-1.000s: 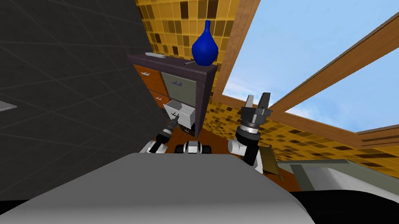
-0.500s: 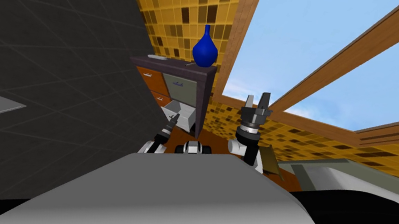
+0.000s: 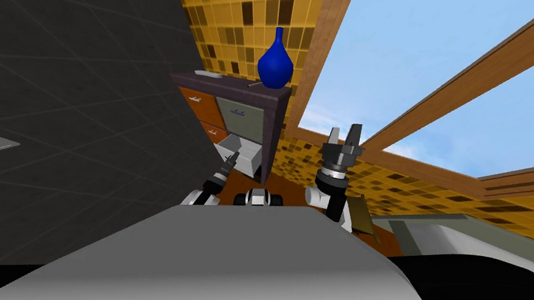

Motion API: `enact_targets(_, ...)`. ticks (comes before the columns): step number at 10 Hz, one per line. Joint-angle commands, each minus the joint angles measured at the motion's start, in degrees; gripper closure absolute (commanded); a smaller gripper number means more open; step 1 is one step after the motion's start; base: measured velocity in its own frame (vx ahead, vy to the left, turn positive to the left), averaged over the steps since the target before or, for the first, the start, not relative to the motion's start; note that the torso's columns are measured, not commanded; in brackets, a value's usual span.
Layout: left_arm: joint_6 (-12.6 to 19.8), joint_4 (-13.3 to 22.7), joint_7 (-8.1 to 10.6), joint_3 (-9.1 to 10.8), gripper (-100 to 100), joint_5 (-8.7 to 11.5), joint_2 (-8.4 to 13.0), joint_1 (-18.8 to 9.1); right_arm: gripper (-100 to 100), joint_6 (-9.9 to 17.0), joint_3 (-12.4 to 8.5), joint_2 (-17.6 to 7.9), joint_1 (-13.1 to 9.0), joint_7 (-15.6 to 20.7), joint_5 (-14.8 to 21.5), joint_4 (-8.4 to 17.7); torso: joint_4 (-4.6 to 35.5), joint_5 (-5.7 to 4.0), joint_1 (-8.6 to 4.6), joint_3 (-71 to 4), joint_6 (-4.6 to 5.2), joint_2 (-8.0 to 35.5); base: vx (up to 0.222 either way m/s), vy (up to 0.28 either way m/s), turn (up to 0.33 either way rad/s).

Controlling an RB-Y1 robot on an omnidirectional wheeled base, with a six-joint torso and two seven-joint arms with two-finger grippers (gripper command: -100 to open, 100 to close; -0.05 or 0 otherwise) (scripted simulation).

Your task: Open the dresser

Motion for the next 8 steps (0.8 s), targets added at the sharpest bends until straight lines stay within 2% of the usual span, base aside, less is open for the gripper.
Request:
enact_targets(1, 1.5, -3.2, 0.32, -0.04, -100, 0.0, 0.6, 0.5, 0, 0.0, 0.0, 0.0, 0.0, 0.0, 0.0, 0.0, 0.1, -0.02, 0.03, 0.0, -0.02, 0.1, 0.009, -0.002, 0.003)
enact_targets(2, 1.3, -1.8, 0.41, -0.23, -100, 0.1, 0.7, 0.9, 0, 0.0, 0.0, 0.0, 0.0, 0.0, 0.0, 0.0, 0.2, -0.07, -0.01, 0.0, -0.02, 0.2, 0.010, -0.001, -0.003)
enact_targets(3, 1.6, -1.9, 0.47, -0.32, 0, 0.1, 0.7, 1.1, 0, 0.0, 0.0, 0.0, 0.0, 0.0, 0.0, 0.0, 0.0, 0.01, -0.03, 0.1, 0.02, 0.1, 0.005, 0.000, 0.000)
enact_targets(8, 2.0, -1.5, 0.50, -0.30, 0, 0.1, 0.8, 1.3, 0, 0.0, 0.0, 0.0, 0.0, 0.0, 0.0, 0.0, -0.3, 0.15, 0.00, -0.1, 0.10, -0.3, 0.000, 0.000, 0.000)
